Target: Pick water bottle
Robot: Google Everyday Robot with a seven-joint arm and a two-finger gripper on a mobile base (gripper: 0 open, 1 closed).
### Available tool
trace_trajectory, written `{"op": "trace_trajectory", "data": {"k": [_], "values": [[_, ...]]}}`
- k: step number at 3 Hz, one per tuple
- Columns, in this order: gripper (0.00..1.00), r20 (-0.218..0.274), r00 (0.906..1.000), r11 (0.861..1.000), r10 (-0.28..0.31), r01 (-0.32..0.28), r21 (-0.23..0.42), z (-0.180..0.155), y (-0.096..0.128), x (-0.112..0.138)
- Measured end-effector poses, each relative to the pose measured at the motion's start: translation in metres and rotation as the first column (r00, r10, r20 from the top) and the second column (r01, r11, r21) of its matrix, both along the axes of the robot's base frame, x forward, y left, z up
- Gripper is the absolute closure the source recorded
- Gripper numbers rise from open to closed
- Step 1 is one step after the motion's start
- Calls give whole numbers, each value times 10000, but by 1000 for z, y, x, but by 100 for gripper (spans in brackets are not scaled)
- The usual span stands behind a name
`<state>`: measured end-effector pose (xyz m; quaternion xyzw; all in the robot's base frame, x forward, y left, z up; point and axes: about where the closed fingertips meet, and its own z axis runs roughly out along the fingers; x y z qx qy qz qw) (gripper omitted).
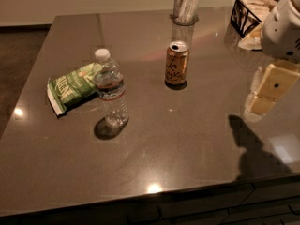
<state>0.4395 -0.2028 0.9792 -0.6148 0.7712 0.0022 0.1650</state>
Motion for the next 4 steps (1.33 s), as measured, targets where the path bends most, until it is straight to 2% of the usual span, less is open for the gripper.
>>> {"op": "trace_trajectory", "data": {"k": [1,2,3,4], "values": [[0,-183,9965,9884,810,-780,1301,10,34,3],[0,-66,9933,9659,1151,-1104,2341,18,74,5],[0,274,9951,9504,954,-993,2948,19,116,8],[0,303,9988,9386,395,-475,3416,1,159,22]]}}
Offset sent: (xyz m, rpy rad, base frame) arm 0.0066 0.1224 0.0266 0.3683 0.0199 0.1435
